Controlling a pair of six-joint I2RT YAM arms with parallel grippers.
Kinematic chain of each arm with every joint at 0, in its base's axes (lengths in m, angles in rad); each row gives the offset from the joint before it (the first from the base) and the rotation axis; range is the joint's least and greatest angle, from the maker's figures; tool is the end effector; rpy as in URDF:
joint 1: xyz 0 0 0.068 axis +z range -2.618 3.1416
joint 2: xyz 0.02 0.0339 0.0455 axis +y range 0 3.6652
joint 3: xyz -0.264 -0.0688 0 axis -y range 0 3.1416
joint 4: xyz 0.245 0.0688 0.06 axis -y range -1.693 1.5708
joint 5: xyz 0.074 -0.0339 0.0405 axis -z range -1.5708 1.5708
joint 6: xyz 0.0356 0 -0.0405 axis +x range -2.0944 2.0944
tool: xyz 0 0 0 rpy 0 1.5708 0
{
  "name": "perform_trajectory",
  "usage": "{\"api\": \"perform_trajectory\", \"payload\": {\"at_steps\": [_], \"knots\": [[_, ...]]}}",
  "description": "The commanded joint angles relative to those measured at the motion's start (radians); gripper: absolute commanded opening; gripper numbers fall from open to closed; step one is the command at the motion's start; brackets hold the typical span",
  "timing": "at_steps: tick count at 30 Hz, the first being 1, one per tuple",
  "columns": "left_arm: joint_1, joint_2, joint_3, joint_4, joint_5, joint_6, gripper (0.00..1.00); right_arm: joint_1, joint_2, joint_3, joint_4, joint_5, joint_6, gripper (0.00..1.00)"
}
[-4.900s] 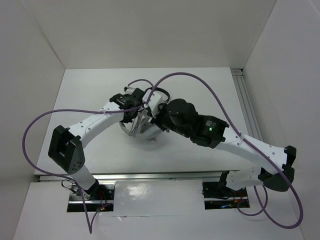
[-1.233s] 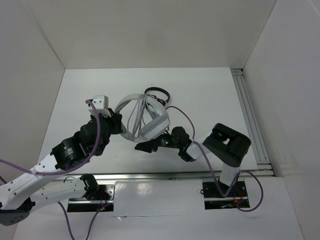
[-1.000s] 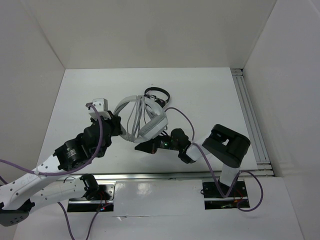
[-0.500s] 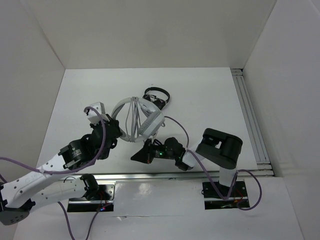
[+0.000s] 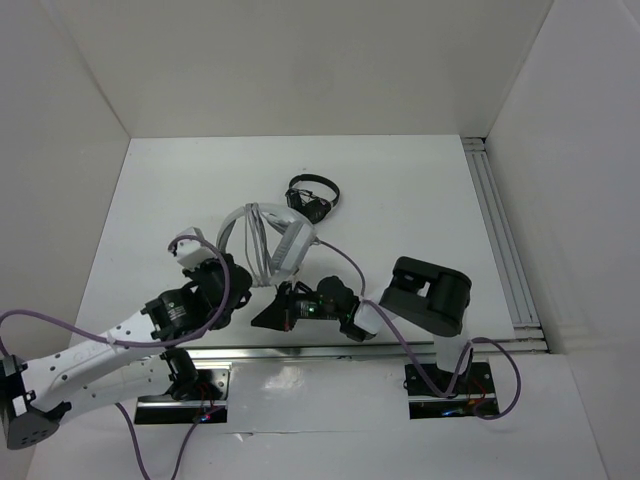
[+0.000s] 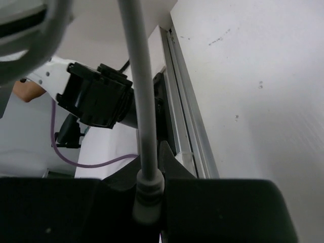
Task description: Wrap the headphones
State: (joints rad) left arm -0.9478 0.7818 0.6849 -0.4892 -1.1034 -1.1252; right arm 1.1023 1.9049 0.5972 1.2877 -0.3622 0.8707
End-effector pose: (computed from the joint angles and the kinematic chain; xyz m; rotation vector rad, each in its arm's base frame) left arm 0.1176 -0.1092 0.2857 -0.7255 1.6804 -0.2576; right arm 0.1402 0.3050 0.1398 -0.5555 1.8388 1.7367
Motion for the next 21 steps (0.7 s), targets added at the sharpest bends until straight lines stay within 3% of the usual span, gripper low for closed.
{"api": "perform_trajectory", "payload": {"at_steps": [1,7,11,13,17,21], "knots": [[0.003,0.036,-0.028,0.006,-0.116,-0.18,0.0,0.007,0.019,0.032,0.595,0.016,0.007,0.09],[0.049,0.178,-0.071,-0.078,-0.081,-0.378,0.0,-0.004,0.115,0.052,0.595,0.016,0.042,0.09],[0.11,0.235,-0.108,-0.053,-0.04,-0.406,0.0,-0.025,0.169,0.082,0.595,-0.017,0.074,0.09],[0.155,0.246,-0.137,-0.01,-0.003,-0.36,0.0,-0.045,0.189,0.107,0.582,-0.027,0.083,0.09],[0.274,0.226,-0.274,0.239,0.126,-0.222,0.0,-0.065,0.253,0.145,0.57,-0.061,0.129,0.1],[0.387,0.226,-0.292,0.333,0.259,-0.073,0.0,-0.075,0.276,0.193,0.512,-0.087,0.142,0.11]]}}
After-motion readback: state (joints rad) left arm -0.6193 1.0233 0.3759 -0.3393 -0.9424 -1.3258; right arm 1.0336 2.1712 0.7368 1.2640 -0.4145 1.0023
